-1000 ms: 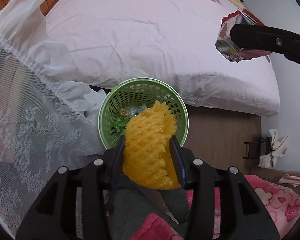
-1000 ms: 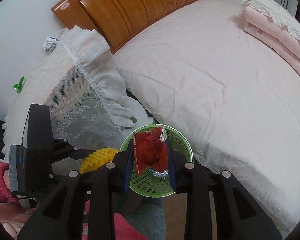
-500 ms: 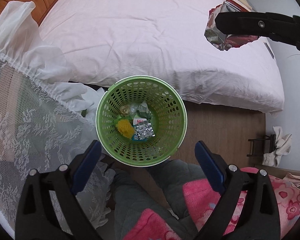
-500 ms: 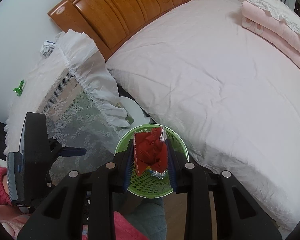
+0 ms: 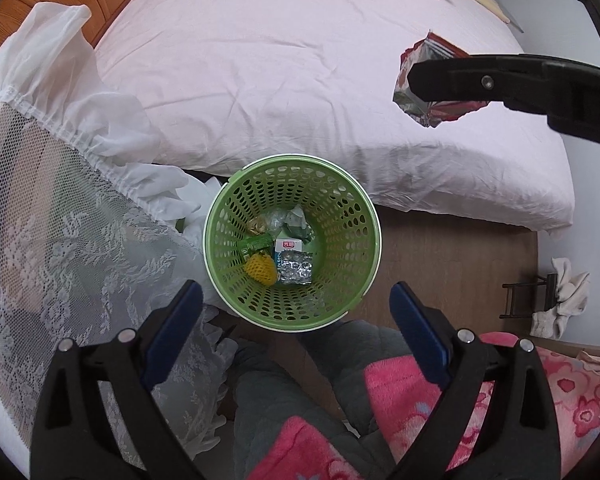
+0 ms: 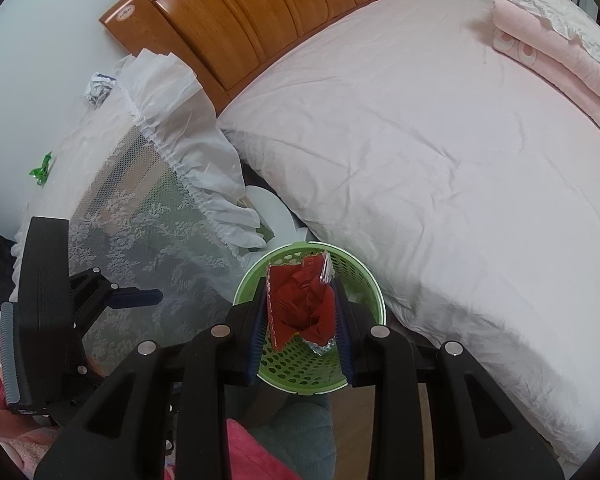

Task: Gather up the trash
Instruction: 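Release the red wrapper into the basket with the right tool, then grasp the green candy wrapper with the left tool while the right tool grasps crumpled paper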

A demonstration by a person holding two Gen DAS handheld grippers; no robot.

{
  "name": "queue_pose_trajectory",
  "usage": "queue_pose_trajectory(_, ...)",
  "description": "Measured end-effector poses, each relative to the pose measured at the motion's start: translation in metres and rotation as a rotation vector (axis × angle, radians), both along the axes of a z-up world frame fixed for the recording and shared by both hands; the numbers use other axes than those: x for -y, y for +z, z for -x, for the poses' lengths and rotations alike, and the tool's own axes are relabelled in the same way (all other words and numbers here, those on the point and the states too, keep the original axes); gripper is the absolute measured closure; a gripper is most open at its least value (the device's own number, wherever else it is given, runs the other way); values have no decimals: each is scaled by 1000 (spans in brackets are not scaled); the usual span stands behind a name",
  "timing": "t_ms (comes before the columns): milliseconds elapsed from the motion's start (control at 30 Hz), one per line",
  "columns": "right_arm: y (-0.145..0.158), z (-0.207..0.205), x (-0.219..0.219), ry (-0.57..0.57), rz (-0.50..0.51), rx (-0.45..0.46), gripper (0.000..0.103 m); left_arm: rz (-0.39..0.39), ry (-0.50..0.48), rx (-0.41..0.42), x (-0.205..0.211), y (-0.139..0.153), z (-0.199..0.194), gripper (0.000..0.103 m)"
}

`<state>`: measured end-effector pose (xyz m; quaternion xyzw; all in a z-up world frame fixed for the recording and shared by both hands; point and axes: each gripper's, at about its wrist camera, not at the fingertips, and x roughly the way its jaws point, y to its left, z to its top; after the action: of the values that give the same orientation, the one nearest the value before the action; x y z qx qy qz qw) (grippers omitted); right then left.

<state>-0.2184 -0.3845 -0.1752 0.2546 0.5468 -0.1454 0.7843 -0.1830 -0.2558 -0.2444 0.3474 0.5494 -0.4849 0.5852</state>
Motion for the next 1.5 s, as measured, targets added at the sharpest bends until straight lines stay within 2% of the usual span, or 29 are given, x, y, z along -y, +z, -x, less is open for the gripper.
queue_pose_trajectory(133, -16, -6, -5, 14, -15, -25, 72, 5, 26, 13, -7, 5, -6, 13)
queue_pose_trajectory(333, -63, -20, -15, 66, -86, -109, 70, 13, 79, 48, -24, 16, -19, 13)
queue_pose_trajectory(400, -85, -25, -22, 81, -97, -161, 59, 17, 106, 55, -31, 21, -24, 13)
queue_pose_trajectory(467, -103, -29, -29, 97, -109, -215, 32, 22, 135, 69, -40, 26, -30, 13)
queue_pose_trajectory(533, -117, -34, -40, 125, -105, -269, 14, 30, 165, 91, -49, 33, -37, 13)
queue_pose_trajectory(633, -121, -40, -45, 146, -107, -290, 12, 49, 216, 119, -64, 47, -50, 13)
queue_pose_trajectory(733, -100, -52, -41, 142, -75, -240, 11, 88, 282, 162, -77, 68, -65, 13)
queue_pose_trajectory(800, -73, -61, -40, 141, -25, -180, 11, 123, 332, 203, -89, 85, -77, 13)
queue_pose_trajectory(1000, 39, -92, -42, 145, 92, 72, 2, 224, 530, 343, -133, 142, -129, 13)
queue_pose_trajectory(1133, 92, -118, -59, 178, 125, 207, 2, 258, 659, 418, -171, 168, -163, 13)
queue_pose_trajectory(1300, 118, -152, -85, 223, 115, 288, 2, 248, 772, 467, -221, 174, -201, 13)
queue_pose_trajectory(1500, 126, -210, -124, 289, 93, 279, 2, 211, 897, 466, -283, 164, -260, 13)
